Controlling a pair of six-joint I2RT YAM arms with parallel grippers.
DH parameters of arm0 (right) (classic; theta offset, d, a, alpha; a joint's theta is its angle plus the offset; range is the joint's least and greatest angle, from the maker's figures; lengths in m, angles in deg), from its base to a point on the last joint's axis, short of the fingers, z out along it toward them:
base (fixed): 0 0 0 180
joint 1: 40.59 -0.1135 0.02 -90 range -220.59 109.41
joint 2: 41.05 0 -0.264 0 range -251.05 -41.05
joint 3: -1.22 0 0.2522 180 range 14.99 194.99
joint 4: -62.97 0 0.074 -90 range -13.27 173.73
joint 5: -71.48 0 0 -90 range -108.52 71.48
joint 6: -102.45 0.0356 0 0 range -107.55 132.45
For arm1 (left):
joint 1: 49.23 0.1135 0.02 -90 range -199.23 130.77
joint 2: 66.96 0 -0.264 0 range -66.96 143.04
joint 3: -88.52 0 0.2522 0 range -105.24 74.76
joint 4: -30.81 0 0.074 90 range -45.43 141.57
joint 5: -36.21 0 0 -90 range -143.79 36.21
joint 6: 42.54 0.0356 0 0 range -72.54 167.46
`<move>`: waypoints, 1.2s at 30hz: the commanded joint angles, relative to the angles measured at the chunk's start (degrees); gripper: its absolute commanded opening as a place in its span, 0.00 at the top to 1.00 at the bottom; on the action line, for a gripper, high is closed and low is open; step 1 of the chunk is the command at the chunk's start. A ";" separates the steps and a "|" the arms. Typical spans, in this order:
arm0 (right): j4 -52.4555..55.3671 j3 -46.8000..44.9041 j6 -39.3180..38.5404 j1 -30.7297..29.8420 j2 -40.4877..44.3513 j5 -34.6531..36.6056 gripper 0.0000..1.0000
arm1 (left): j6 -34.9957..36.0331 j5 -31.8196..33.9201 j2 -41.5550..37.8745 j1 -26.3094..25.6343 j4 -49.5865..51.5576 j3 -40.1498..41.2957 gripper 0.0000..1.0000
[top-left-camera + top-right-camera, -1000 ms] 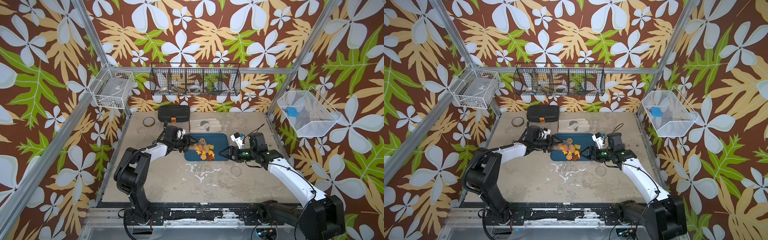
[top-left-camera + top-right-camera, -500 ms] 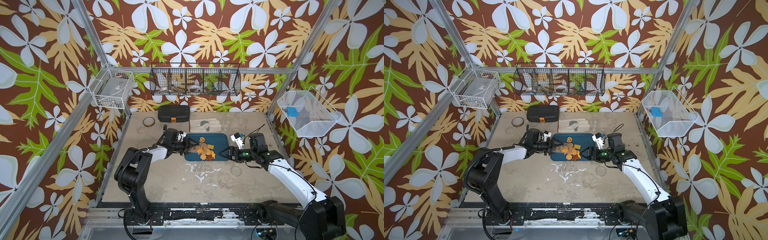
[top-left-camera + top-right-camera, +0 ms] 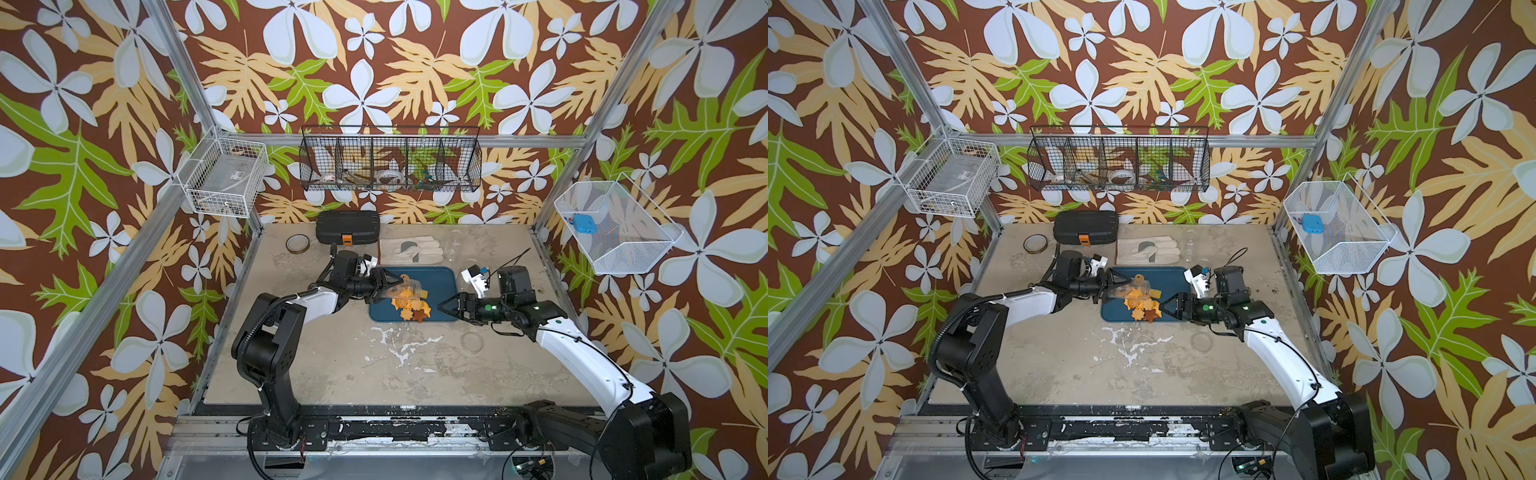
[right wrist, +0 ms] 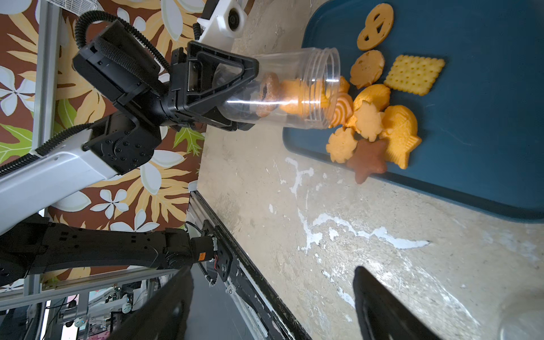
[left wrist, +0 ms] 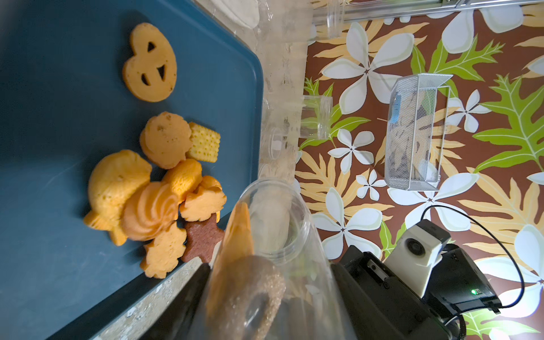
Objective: Pour the cookies out of the jar
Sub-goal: Pour the cookies in the jar onto the tray.
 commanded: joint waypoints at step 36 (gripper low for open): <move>-0.25 -0.57 -0.02 0.01 1.76 0.09 0.15 | 11.29 0.00 3.91 -4.30 16.99 -11.58 0.50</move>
